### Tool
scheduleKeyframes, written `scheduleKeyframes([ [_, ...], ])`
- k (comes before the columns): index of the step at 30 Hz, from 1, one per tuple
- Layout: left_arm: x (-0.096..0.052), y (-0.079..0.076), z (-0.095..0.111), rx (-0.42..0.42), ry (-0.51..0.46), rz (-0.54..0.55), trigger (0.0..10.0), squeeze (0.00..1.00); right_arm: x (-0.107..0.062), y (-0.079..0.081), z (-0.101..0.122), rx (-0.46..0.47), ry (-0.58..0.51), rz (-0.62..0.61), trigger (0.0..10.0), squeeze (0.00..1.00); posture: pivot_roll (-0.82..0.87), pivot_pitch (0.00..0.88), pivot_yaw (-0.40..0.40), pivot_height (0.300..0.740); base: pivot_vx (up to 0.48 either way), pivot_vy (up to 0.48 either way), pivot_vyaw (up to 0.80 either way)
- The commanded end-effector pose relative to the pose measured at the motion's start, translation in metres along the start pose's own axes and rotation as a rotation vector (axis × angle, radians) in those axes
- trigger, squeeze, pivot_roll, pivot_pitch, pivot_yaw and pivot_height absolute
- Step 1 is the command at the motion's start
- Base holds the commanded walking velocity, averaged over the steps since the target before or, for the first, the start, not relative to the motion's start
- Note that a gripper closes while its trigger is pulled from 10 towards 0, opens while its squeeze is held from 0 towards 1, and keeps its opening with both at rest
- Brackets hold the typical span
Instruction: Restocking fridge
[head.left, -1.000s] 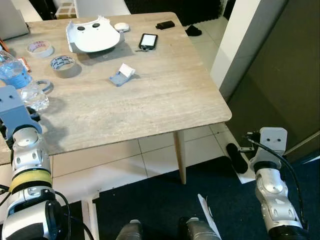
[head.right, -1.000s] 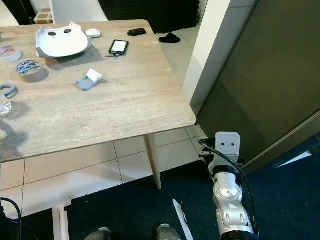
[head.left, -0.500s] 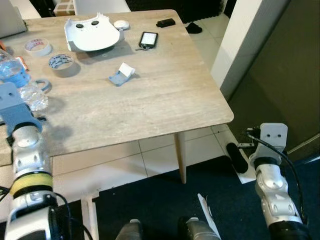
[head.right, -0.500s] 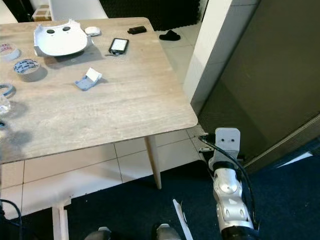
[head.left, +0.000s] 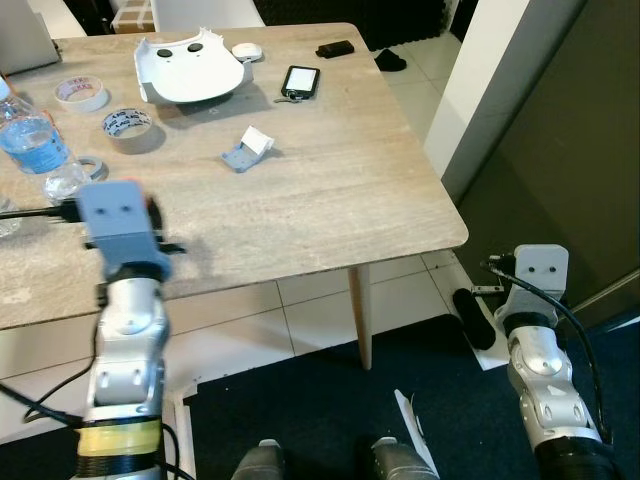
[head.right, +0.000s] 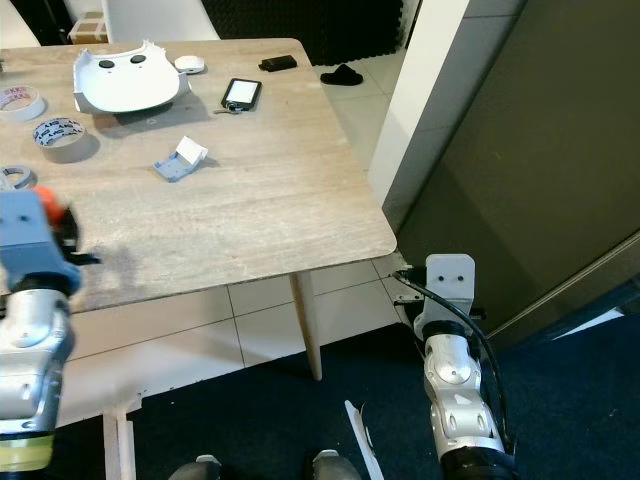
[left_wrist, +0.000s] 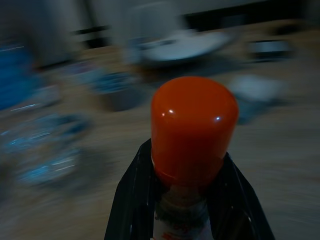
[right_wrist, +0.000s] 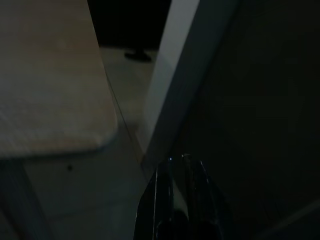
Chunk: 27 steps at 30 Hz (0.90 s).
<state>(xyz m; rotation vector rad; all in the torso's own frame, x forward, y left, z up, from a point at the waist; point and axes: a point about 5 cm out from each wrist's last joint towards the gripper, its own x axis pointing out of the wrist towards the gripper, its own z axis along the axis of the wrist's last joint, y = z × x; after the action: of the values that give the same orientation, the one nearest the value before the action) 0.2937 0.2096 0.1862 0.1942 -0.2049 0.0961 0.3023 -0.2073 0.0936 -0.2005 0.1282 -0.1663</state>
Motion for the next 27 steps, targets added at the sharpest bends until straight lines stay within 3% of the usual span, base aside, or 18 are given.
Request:
scheduleKeyframes([
  [1, 0.002, -0.016, 0.007, -0.027, -0.018, -0.111, 10.0, 0.0, 0.0, 0.0, 0.013, 0.03, -0.051, 0.02, 10.0, 0.0, 0.06, 0.099, -0.06, 0.74, 0.0, 0.0, 0.0],
  [2, 0.003, -0.025, 0.013, -0.057, -0.022, -0.219, 10.0, 0.0, 0.002, -0.001, 0.033, 0.043, -0.115, 0.038, 10.0, 0.0, 0.04, 0.092, -0.062, 0.74, 0.0, 0.0, 0.0],
  [5, 0.005, -0.03, 0.02, -0.084, -0.021, -0.303, 10.0, 0.0, 0.003, -0.005, 0.048, 0.047, -0.163, 0.042, 10.0, 0.0, 0.04, 0.091, -0.063, 0.74, 0.0, 0.0, 0.0],
  [7, 0.005, -0.037, 0.031, -0.142, -0.019, -0.433, 10.0, 0.0, 0.005, -0.02, 0.064, 0.03, -0.202, -0.012, 10.0, 0.0, 0.03, 0.083, -0.061, 0.74, 0.0, 0.0, 0.0],
  [8, 0.005, -0.037, 0.031, -0.142, -0.019, -0.433, 10.0, 0.0, 0.005, -0.02, 0.064, 0.03, -0.202, -0.012, 10.0, 0.0, 0.03, 0.083, -0.061, 0.74, 0.0, 0.0, 0.0],
  [11, 0.001, -0.049, 0.048, -0.24, -0.043, -0.605, 10.0, 0.0, 0.006, -0.054, 0.047, -0.033, -0.089, -0.243, 10.0, 0.0, 0.02, 0.062, -0.062, 0.74, 0.0, 0.0, 0.0],
  [15, -0.004, -0.065, 0.057, -0.271, -0.071, -0.726, 10.0, 0.0, 0.002, -0.066, 0.04, -0.016, -0.061, -0.334, 10.0, 0.0, 0.01, 0.054, -0.06, 0.74, 0.0, 0.0, 0.0],
  [21, 0.002, -0.079, 0.075, -0.292, -0.142, -0.818, 10.0, 0.0, -0.002, -0.06, 0.076, 0.055, -0.225, -0.238, 10.0, 0.0, 0.0, 0.036, -0.053, 0.74, 0.0, 0.0, 0.0],
  [23, 0.006, -0.086, 0.088, -0.273, -0.182, -0.88, 10.0, 0.0, -0.003, -0.04, 0.107, 0.039, -0.33, -0.053, 10.0, 0.0, -0.01, 0.03, -0.048, 0.74, 0.0, 0.0, 0.0],
  [25, 0.006, -0.086, 0.088, -0.273, -0.182, -0.88, 10.0, 0.0, -0.003, -0.04, 0.107, 0.039, -0.33, -0.053, 10.0, 0.0, -0.01, 0.03, -0.048, 0.74, 0.0, 0.0, 0.0],
  [26, 0.008, -0.091, 0.093, -0.255, -0.199, -0.927, 10.0, 0.0, -0.006, -0.025, 0.122, 0.012, -0.376, 0.065, 10.0, 0.0, -0.02, 0.023, -0.043, 0.74, 0.0, 0.0, 0.0],
  [27, 0.008, -0.091, 0.093, -0.255, -0.199, -0.927, 10.0, 0.0, -0.006, -0.025, 0.122, 0.012, -0.376, 0.065, 10.0, 0.0, -0.02, 0.023, -0.043, 0.74, 0.0, 0.0, 0.0],
])
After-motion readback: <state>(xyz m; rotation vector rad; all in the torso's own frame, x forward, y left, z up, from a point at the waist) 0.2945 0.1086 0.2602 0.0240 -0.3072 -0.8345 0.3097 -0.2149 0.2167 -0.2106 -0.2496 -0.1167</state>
